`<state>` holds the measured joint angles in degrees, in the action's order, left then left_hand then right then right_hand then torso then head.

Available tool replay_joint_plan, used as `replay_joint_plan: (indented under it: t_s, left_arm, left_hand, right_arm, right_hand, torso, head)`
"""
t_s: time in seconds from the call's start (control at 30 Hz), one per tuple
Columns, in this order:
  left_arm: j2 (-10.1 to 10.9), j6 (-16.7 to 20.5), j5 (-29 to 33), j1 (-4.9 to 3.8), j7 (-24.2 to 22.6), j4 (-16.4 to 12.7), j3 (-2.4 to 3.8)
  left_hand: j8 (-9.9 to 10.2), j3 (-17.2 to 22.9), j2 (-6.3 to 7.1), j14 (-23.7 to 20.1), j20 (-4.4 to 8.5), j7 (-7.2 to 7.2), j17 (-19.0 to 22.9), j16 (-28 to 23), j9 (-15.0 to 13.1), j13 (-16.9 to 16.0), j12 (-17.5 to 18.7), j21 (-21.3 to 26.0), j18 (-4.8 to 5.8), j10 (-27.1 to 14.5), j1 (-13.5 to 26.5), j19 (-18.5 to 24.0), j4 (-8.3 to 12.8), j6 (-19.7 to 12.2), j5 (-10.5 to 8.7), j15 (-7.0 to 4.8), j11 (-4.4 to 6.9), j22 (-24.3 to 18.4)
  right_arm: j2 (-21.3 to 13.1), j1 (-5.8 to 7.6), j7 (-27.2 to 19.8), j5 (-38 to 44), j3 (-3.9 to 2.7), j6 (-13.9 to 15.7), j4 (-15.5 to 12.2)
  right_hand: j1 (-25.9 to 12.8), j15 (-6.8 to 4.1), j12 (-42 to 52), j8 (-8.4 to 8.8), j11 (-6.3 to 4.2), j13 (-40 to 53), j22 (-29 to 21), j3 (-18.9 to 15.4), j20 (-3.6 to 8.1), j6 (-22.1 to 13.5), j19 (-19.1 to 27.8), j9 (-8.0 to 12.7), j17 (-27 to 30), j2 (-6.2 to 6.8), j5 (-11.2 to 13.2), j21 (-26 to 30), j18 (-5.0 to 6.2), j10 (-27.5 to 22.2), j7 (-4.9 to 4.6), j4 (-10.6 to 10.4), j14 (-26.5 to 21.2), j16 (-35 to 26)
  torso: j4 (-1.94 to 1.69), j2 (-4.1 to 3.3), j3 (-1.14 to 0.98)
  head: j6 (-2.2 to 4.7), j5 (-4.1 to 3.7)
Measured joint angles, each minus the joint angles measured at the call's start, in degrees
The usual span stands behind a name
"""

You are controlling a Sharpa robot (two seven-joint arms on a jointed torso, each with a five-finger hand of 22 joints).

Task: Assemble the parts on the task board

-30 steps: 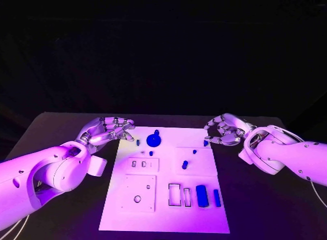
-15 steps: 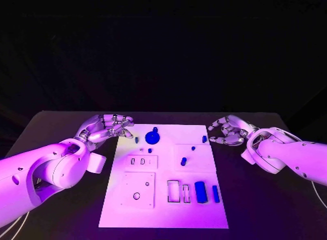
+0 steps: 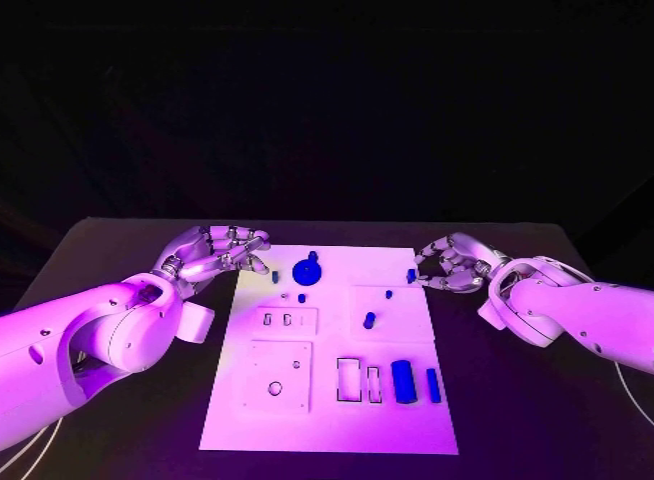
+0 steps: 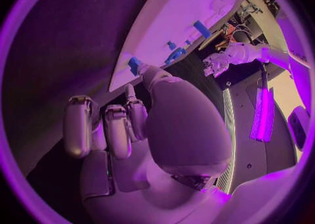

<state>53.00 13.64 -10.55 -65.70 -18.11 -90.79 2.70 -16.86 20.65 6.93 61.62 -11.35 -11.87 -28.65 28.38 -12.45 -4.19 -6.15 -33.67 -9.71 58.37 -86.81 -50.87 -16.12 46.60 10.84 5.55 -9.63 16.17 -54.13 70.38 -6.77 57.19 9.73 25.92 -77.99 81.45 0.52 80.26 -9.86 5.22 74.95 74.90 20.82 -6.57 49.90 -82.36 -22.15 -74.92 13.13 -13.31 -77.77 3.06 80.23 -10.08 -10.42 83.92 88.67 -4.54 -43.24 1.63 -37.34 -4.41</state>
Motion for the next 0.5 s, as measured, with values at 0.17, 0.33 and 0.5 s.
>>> replay_joint_plan:
  t_s: [0.17, 0.33, 0.5]
  left_arm:
    - [0.0, -0.1, 0.0, 0.0, 0.0, 0.0, -0.01]
    - [0.0, -0.1, 0.0, 0.0, 0.0, 0.0, -0.01]
    - [0.0, -0.1, 0.0, 0.0, 0.0, 0.0, -0.01]
  left_hand:
    - [0.0, 0.0, 0.0, 0.0, 0.0, 0.0, 0.0, 0.0, 0.0, 0.0, 0.0, 0.0, 0.0, 0.0, 0.0, 0.0, 0.0, 0.0, 0.0, 0.0, 0.0, 0.0]
    - [0.0, 0.0, 0.0, 0.0, 0.0, 0.0, 0.0, 0.0, 0.0, 0.0, 0.0, 0.0, 0.0, 0.0, 0.0, 0.0, 0.0, 0.0, 0.0, 0.0, 0.0, 0.0]
    - [0.0, 0.2, 0.0, 0.0, 0.0, 0.0, -0.1, 0.0, -0.1, -0.1, 0.0, 0.0, 0.0, 0.0, 0.0, 0.0, 0.2, 0.0, 0.0, 0.0, 0.0, 0.0]
  right_arm:
    - [0.4, -0.11, 0.0, 0.1, 0.01, -0.3, 0.1]
    - [0.6, -0.18, 0.0, 0.2, 0.01, -0.6, 0.1]
    - [0.8, -0.27, 0.0, 0.4, 0.01, -0.8, 0.1]
  right_hand:
    - [0.2, 0.0, 0.0, 0.01, 0.0, 0.0, 0.0, 0.0, 0.0, 0.0, 0.0, 0.0, 0.0, -0.19, 0.0, 0.0, 0.0, 0.0, 0.0, 0.0, 0.0, 0.0]
    - [0.2, 0.0, 0.0, 0.01, 0.0, 0.0, 0.0, 0.2, 0.0, 0.0, 0.0, 0.0, 0.0, -0.23, -0.2, 0.0, 0.0, 0.0, 0.0, 0.2, 0.0, 0.0]
    - [0.2, 0.0, 0.0, 0.01, 0.0, 0.0, 0.0, 0.3, 0.0, 0.0, 0.0, 0.0, 0.0, -0.23, -0.2, 0.0, 0.0, 0.0, 0.0, 0.3, 0.0, 0.0]
  torso:
    - [-0.04, 0.03, 0.04]
    - [-0.08, 0.07, 0.09]
    - [0.01, 0.08, 0.08]
  head:
    - [-0.09, 0.01]
    - [-0.25, -0.04]
    - [-0.28, 0.02]
